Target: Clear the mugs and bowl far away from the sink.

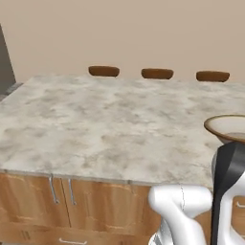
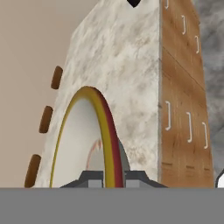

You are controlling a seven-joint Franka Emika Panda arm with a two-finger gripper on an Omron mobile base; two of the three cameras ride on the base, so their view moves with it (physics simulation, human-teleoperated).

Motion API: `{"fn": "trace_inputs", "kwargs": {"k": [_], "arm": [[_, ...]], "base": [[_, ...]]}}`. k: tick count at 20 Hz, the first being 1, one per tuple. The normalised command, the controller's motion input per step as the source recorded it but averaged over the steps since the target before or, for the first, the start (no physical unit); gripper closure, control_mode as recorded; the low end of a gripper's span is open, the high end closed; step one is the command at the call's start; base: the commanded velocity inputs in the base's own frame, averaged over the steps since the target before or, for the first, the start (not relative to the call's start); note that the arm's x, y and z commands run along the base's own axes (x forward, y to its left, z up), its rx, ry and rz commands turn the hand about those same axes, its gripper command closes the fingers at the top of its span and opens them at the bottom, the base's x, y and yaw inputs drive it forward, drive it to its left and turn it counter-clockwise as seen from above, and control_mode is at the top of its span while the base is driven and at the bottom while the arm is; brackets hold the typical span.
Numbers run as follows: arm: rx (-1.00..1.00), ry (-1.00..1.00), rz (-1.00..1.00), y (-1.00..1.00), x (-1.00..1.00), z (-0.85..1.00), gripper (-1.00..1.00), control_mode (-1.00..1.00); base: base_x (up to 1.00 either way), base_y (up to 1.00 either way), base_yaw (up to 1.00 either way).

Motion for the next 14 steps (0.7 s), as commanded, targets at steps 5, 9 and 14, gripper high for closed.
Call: {"fn": "trace_inputs", "kwargs": {"k": [5, 9, 14], "arm": [[0.0, 0.0, 0.0, 0.0, 0.0, 0.0, 1.0, 1.0], [0.0, 0.0, 0.0, 0.0, 0.0, 0.0, 1.0, 1.0], [0.0, 0.0, 0.0, 0.0, 0.0, 0.0, 1.0, 1.0]], "base": [[0.16, 0.0, -0.61], [0.14, 0.08, -0.34], [0.27, 0.03, -0.33]]}}
